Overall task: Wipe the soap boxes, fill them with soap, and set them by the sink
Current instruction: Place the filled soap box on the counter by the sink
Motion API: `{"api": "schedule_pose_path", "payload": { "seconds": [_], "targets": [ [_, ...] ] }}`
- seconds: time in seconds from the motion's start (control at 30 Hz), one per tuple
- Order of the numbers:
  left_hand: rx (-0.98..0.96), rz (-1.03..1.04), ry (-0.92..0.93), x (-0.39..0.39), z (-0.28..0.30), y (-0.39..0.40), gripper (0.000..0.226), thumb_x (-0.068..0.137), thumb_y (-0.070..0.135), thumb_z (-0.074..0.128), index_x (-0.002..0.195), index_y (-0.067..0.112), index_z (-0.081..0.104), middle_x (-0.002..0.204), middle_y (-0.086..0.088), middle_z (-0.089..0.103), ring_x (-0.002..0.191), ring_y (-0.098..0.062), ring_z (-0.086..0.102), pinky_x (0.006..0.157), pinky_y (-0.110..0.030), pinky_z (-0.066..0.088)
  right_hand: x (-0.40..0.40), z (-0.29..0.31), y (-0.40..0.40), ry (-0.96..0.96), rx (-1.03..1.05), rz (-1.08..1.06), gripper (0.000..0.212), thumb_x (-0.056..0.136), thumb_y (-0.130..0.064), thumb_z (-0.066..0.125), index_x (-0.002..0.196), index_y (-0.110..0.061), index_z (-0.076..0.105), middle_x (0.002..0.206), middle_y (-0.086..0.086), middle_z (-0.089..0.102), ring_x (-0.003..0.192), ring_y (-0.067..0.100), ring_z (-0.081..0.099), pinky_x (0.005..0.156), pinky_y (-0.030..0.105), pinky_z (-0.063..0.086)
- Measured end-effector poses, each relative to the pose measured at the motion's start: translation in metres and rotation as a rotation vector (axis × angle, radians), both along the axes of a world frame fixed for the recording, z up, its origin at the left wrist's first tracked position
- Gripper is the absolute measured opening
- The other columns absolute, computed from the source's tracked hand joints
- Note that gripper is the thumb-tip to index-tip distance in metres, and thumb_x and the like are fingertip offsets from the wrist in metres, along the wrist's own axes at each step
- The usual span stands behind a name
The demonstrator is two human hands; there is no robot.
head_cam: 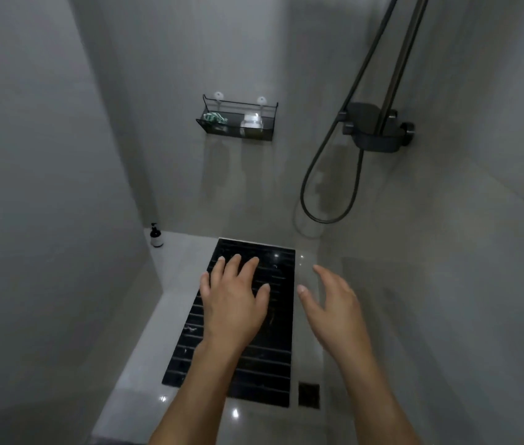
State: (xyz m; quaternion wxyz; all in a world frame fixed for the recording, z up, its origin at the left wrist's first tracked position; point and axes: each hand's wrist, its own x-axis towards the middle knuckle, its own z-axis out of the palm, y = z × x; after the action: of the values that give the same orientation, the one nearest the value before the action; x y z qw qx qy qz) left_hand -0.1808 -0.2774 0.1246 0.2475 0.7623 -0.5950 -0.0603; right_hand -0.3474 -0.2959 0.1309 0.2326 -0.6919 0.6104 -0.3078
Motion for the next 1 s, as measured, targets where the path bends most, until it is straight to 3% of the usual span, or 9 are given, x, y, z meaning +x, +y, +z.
{"api": "schedule_pose_path", "payload": {
  "seconds": [0.17, 0.3, 0.5, 0.67, 1.0],
  "targets": [
    [-0.008, 0.066, -0.005, 0.007, 0.018, -0.080, 0.057, 0.097, 0.048, 0.046, 0.150, 0.033, 0.034, 0.160, 0.002, 0.030, 0.151, -0.022, 0.014, 0.121, -0.049, 0.011, 0.017, 0.010, -0.091, -0.006, 0.011, 0.068, 0.057, 0.098, -0.042, 0.056, 0.150, -0.022, 0.042, 0.152, 0.000, 0.045, 0.141, 0.017, 0.038, 0.115, 0.035, 0.033],
    [0.032, 0.095, 0.005, 0.017, 0.016, -0.121, 0.057, 0.097, 0.049, 0.045, 0.151, 0.034, 0.032, 0.161, 0.003, 0.027, 0.151, -0.022, 0.012, 0.122, -0.048, 0.007, 0.029, 0.009, -0.140, -0.007, 0.011, 0.104, 0.056, 0.098, -0.041, 0.057, 0.149, -0.022, 0.044, 0.150, 0.000, 0.048, 0.139, 0.017, 0.041, 0.109, 0.028, 0.032],
    [0.061, 0.110, 0.003, 0.037, 0.004, -0.180, 0.058, 0.097, 0.050, 0.044, 0.151, 0.035, 0.031, 0.161, 0.004, 0.027, 0.151, -0.021, 0.012, 0.122, -0.048, 0.008, 0.051, -0.004, -0.201, 0.005, 0.035, 0.136, 0.057, 0.098, -0.040, 0.058, 0.149, -0.019, 0.044, 0.149, 0.003, 0.048, 0.138, 0.018, 0.042, 0.111, 0.030, 0.033],
    [0.060, 0.091, 0.049, 0.066, -0.003, -0.250, 0.056, 0.098, 0.048, 0.044, 0.151, 0.033, 0.032, 0.161, 0.004, 0.026, 0.151, -0.021, 0.009, 0.122, -0.047, 0.005, 0.076, -0.011, -0.265, 0.037, 0.008, 0.132, 0.054, 0.097, -0.038, 0.060, 0.146, -0.019, 0.048, 0.144, 0.001, 0.053, 0.134, 0.017, 0.046, 0.102, 0.022, 0.031],
    [0.071, -0.027, 0.078, 0.158, -0.003, -0.412, 0.057, 0.097, 0.048, 0.047, 0.150, 0.034, 0.033, 0.160, 0.003, 0.029, 0.151, -0.023, 0.012, 0.121, -0.048, 0.009, 0.170, -0.001, -0.414, 0.094, 0.050, 0.045, 0.056, 0.098, -0.038, 0.059, 0.147, -0.016, 0.046, 0.148, 0.005, 0.051, 0.138, 0.022, 0.042, 0.113, 0.031, 0.033]
  ]
}}
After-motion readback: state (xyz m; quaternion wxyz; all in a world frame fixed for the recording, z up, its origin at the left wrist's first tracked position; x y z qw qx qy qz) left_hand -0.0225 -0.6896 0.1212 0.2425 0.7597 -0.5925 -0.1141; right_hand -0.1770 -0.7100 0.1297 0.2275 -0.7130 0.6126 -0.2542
